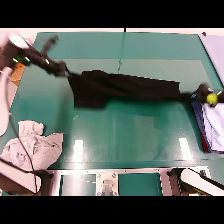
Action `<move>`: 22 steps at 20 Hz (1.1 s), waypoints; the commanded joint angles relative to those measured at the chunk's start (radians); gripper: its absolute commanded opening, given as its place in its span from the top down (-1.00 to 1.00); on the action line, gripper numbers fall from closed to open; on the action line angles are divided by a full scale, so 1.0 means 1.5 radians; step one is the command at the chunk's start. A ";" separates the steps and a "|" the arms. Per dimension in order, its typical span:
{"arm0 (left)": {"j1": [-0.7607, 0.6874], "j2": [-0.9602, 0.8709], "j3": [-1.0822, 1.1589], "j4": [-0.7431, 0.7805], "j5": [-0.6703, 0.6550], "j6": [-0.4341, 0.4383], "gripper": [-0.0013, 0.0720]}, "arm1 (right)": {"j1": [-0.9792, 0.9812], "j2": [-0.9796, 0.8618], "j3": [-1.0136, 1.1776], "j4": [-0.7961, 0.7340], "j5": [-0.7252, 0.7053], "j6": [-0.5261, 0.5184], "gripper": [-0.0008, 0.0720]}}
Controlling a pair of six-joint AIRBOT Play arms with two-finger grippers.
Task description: Fold the shirts.
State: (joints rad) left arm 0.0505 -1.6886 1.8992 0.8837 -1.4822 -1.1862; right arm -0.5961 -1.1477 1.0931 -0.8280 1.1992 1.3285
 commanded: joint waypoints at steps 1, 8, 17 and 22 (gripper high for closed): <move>0.001 0.179 0.114 -0.013 0.093 -0.019 0.89 | 0.001 0.064 0.209 0.087 0.056 0.031 0.93; 0.001 0.556 0.123 -0.001 0.307 -0.006 0.89 | -0.047 0.166 0.557 0.092 -0.037 0.108 0.93; 0.001 0.559 0.118 0.000 0.216 -0.042 0.89 | -0.080 0.193 0.566 0.097 -0.032 0.109 0.93; 0.001 0.394 0.015 -0.001 0.182 -0.081 0.89 | 0.011 0.122 0.333 0.110 -0.048 0.041 0.93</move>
State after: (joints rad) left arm 0.0509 -0.9806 2.0083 0.8818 -1.1824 -1.2781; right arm -0.6598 -0.9131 1.7641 -0.6731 1.1526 1.4620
